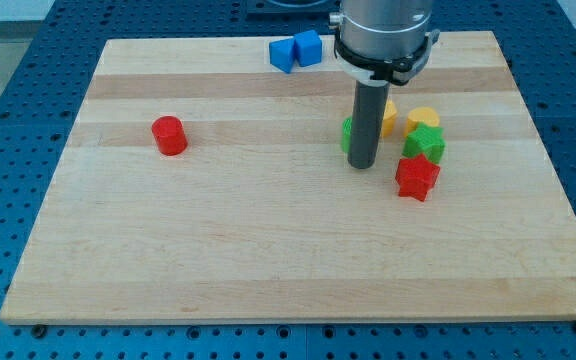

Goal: Move the red star to the bottom right of the green star

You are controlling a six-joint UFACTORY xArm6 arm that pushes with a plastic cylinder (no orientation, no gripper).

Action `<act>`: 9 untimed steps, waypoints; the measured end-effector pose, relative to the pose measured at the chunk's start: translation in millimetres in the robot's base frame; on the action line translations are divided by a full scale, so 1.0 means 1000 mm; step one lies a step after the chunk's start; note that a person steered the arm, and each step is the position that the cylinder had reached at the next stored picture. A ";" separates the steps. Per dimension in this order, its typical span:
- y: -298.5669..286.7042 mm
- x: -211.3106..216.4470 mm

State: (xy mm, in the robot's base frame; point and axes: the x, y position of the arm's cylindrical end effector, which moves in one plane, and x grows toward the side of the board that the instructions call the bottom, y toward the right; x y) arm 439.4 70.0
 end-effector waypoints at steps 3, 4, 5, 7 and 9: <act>0.019 0.031; 0.028 0.033; 0.052 0.033; 0.076 0.030; 0.073 0.075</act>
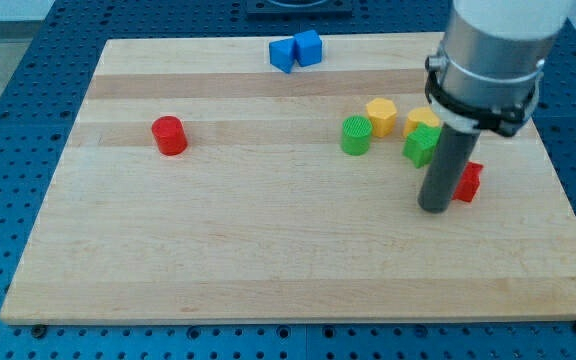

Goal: Move the red star to the bottom right of the green star

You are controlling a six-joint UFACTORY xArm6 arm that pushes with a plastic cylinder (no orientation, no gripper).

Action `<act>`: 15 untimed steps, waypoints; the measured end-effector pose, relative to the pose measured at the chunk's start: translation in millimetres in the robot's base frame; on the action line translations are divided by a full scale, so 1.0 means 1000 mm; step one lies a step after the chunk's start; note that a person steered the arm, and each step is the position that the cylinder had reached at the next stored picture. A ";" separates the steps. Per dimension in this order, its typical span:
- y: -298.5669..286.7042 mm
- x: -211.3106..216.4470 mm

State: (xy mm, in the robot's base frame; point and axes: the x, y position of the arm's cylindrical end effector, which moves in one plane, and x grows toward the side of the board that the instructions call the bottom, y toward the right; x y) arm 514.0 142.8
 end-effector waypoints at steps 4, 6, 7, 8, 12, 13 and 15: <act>0.053 -0.018; 0.042 -0.029; 0.017 -0.019; -0.007 -0.016; 0.013 -0.045; 0.013 -0.052; -0.055 -0.052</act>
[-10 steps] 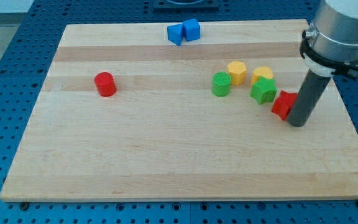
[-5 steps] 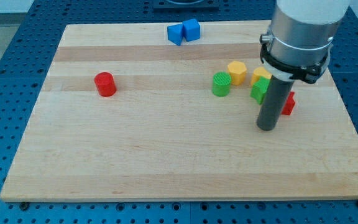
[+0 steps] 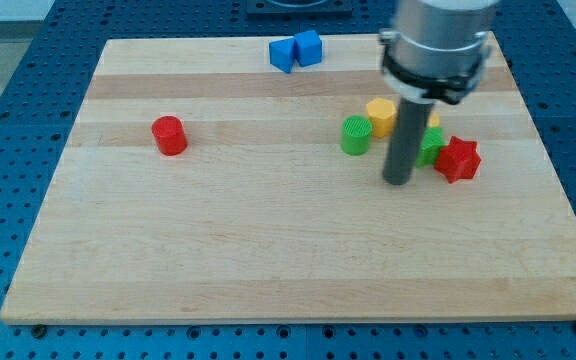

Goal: Move the red star to the bottom right of the green star

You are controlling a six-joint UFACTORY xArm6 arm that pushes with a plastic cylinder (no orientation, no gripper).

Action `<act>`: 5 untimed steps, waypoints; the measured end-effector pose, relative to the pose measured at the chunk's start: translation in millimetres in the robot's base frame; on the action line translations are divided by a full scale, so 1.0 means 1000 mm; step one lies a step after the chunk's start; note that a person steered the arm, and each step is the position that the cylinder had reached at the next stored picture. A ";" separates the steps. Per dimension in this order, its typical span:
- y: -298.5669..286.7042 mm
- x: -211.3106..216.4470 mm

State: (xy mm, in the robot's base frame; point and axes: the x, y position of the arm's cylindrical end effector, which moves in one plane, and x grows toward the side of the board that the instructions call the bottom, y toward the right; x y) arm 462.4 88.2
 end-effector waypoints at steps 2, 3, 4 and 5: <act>-0.125 -0.007; -0.127 -0.036; -0.117 -0.083; -0.114 -0.130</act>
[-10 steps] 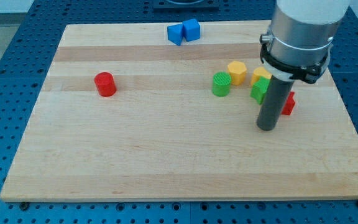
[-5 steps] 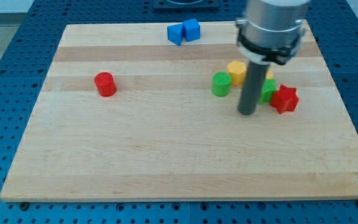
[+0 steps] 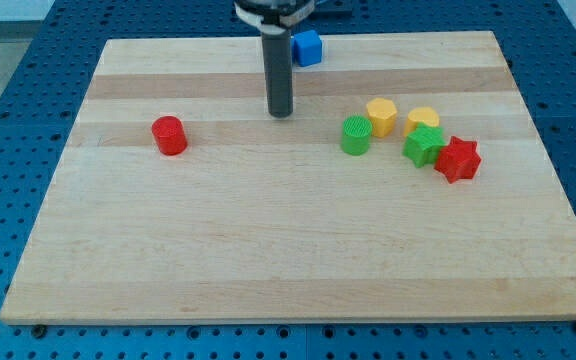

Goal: Move the red star to the bottom right of the green star

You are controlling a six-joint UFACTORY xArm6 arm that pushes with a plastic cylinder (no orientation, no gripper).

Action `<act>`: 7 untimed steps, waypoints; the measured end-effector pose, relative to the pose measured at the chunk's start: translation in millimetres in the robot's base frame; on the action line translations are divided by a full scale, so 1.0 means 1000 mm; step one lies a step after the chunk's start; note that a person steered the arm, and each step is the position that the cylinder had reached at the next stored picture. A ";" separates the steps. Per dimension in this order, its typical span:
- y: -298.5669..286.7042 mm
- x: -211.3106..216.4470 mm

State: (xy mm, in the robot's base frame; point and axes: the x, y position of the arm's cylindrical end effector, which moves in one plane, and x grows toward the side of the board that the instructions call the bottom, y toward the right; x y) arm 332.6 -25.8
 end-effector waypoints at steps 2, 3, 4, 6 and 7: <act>0.088 -0.029; 0.135 -0.028; 0.184 -0.019; 0.256 0.010; 0.249 0.031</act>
